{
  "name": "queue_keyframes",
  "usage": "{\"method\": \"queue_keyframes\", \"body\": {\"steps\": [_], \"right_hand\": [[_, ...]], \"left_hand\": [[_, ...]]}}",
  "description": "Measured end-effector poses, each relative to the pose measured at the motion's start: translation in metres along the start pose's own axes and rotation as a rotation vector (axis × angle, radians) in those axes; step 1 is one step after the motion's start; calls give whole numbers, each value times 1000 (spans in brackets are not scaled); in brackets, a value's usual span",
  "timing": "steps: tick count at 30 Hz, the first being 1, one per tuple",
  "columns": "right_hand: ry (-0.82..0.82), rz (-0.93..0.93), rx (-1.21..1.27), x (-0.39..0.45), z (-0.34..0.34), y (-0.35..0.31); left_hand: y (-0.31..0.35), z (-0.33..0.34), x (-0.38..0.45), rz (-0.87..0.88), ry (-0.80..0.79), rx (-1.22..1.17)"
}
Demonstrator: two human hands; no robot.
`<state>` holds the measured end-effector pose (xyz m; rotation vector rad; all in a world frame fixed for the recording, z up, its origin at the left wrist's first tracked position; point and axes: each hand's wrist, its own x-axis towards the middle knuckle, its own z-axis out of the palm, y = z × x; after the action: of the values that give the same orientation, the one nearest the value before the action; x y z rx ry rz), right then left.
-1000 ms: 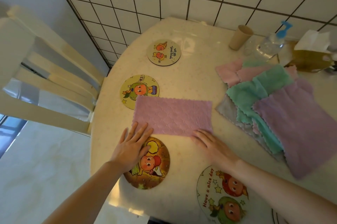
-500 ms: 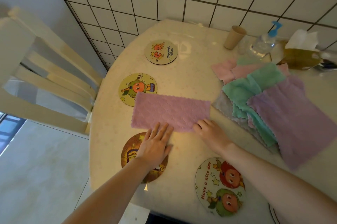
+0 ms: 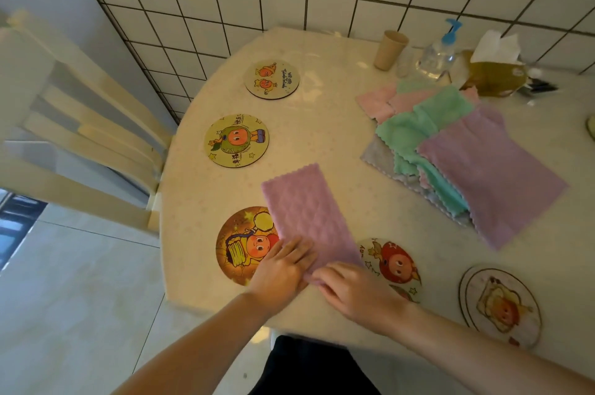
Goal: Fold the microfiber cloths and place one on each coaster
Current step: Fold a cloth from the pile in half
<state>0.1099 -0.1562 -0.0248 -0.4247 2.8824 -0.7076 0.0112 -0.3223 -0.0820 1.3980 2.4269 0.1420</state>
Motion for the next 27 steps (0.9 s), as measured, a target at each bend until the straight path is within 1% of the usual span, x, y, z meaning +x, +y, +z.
{"method": "queue_keyframes", "body": {"steps": [1,2,5,7,9,11,12,14,16,18,20,21,22,24,25,27], "right_hand": [[-34,-8,38,-4,0,2],[-66,-15,24,-7,-1,8],[-116,-30,-193,-10,4,42],[-214,-44,-285,-5,5,64],[-304,-106,-351,0,7,79],[-339,-170,-425,2,6,88],[-350,-192,-439,3,5,91],[-315,-226,-429,2,3,96],[-244,-229,-369,2,0,102],[-224,-257,-288,3,-1,106],[-235,-279,-158,6,-6,105],[-256,-231,-51,8,-10,102],[-283,-127,70,11,-13,100],[-331,164,312,20,-19,94],[-318,286,439,25,-19,93],[-187,411,579,39,-17,97]], "left_hand": [[-2,3,-5,24,17,16],[-4,6,-9,49,33,38],[-13,13,-18,105,20,87],[-18,13,-22,103,-26,109],[-18,13,-24,89,-53,133],[-14,11,-26,63,-65,114],[-12,11,-25,45,-41,91],[-9,9,-21,8,30,-41],[-7,1,-18,-63,106,-290],[-6,-8,-15,-162,73,-451],[-5,-18,-9,-266,65,-506],[-5,-23,-7,-332,62,-543],[-7,-29,-3,-396,66,-577],[-14,-35,5,-496,77,-687],[-16,-37,9,-543,93,-759],[-23,-41,18,-632,136,-884]]}}
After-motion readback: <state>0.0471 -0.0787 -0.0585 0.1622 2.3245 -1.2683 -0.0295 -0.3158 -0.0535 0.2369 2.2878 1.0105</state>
